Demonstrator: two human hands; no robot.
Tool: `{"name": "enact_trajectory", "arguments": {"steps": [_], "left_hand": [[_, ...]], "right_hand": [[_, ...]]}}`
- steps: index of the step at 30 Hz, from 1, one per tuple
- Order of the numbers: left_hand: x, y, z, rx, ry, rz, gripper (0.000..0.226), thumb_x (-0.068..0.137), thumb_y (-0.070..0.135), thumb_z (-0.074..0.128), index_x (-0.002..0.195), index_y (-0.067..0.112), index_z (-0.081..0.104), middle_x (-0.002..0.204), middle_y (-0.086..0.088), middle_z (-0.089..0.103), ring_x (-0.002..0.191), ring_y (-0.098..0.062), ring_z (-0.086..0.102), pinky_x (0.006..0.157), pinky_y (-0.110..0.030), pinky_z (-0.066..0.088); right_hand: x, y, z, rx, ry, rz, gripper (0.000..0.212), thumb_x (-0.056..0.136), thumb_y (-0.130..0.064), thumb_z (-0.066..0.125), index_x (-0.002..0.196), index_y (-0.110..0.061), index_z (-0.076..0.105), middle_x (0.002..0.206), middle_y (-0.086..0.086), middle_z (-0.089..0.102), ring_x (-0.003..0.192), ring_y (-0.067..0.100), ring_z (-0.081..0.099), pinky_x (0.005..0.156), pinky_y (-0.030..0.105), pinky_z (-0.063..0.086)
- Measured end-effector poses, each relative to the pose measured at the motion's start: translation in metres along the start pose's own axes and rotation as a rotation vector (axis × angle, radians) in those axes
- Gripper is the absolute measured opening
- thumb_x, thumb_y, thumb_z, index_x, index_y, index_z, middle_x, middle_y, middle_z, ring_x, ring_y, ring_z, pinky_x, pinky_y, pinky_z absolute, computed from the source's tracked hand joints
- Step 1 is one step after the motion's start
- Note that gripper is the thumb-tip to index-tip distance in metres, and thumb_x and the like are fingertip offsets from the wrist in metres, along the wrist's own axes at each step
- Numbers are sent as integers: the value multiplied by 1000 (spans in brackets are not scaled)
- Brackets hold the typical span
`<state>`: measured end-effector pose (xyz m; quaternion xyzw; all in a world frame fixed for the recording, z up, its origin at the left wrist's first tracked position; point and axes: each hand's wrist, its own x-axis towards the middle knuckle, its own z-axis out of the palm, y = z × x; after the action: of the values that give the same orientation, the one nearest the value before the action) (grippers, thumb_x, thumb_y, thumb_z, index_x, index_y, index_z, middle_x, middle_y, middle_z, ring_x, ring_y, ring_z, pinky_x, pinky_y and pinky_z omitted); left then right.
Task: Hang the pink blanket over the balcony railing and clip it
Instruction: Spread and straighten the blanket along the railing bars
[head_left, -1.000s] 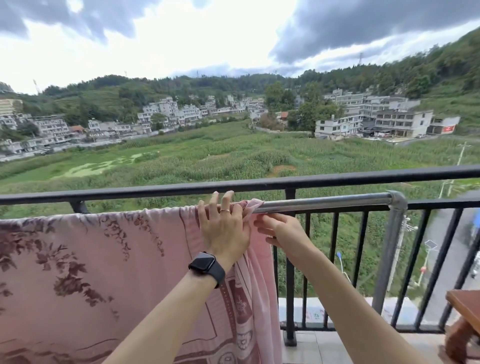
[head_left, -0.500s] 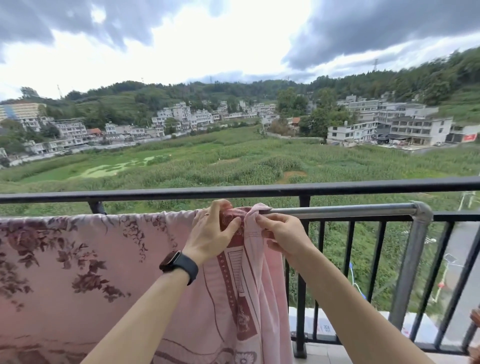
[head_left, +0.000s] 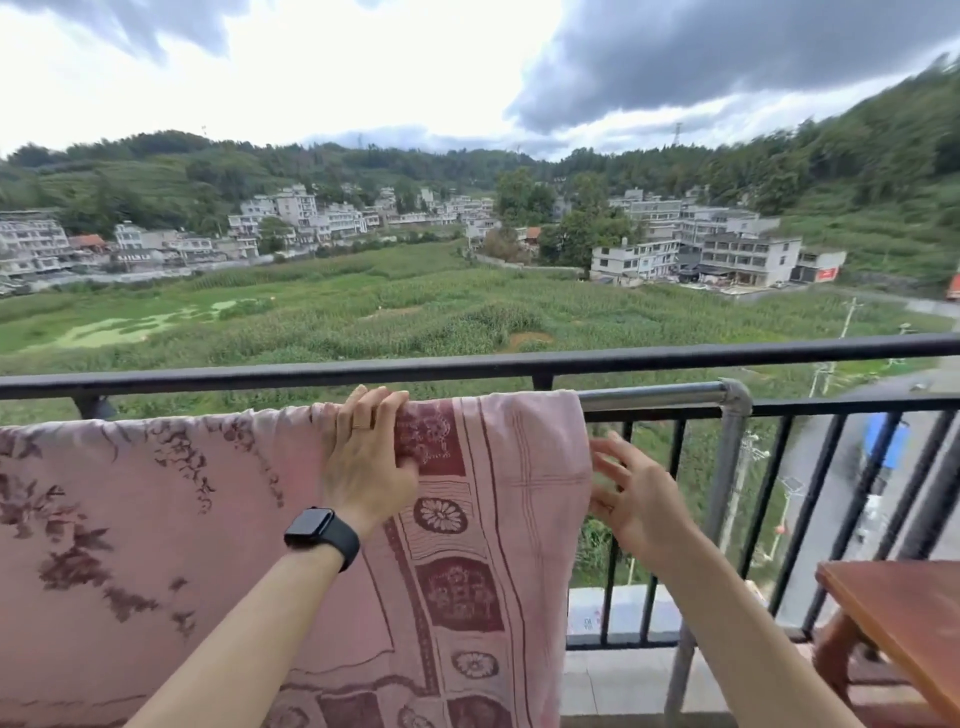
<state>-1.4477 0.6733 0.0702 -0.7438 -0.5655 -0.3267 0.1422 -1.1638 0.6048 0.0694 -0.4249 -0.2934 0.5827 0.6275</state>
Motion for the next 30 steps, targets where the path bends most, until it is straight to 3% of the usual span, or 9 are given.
{"name": "enact_trajectory", "arguments": {"steps": [3,7,10,12,16,20,22,25,30], "left_hand": [[10,35,0,-42,-6,124,66,74,32,56,138,26,41,148,3,37,147,-22,22,121,-53,-4],[31,89,15,-78,-77,208,55,89,65,37,135,37,43,142,11,47,143,-17,30,120,-54,-3],[49,95,24,-114,-122,167,54,87,78,33,126,42,46,131,11,55,127,-19,50,117,-57,15],[52,86,30,-120,-102,203,52,91,70,38,127,35,48,131,7,57,121,-21,56,118,-52,20],[57,58,41,-78,25,266,38,99,40,48,131,20,54,121,0,66,113,-25,63,113,-45,34],[65,40,41,-58,73,335,36,98,25,56,134,23,54,120,2,67,110,-23,63,106,-47,44],[71,33,42,-31,55,309,39,98,22,57,136,27,51,123,4,65,114,-22,61,110,-48,38],[75,27,46,53,37,290,42,99,25,52,140,28,47,128,6,61,119,-21,56,117,-45,28],[86,61,38,82,-51,221,52,85,41,51,134,26,48,132,3,59,124,-24,53,119,-53,16]], "right_hand": [[18,3,5,-74,-40,135,40,105,-38,46,117,-6,67,92,9,71,69,22,66,64,36,57],[39,-8,20,-268,-293,80,42,106,-39,42,127,-14,68,126,17,68,118,34,63,108,52,45],[46,-22,19,-299,-323,18,33,100,-29,58,118,-6,72,118,22,70,102,32,70,87,43,58],[44,-27,15,-437,-240,-70,28,94,-30,67,110,-8,75,111,18,74,87,24,71,73,37,60],[42,-62,11,-543,74,-321,15,90,-32,73,95,-17,76,87,1,75,74,11,67,71,31,59],[45,-94,-8,-492,234,-485,13,91,-27,72,97,-16,76,93,-3,75,87,10,67,75,23,49],[55,-87,-19,-366,212,-402,9,91,-23,71,95,-14,71,94,0,72,86,15,66,78,28,52],[63,-71,-33,-73,67,-140,7,92,-13,68,87,-13,62,74,2,63,57,15,58,52,25,46],[73,-67,-44,-317,-68,88,33,95,-45,57,75,-23,71,65,-4,55,54,11,42,53,27,29]]}}
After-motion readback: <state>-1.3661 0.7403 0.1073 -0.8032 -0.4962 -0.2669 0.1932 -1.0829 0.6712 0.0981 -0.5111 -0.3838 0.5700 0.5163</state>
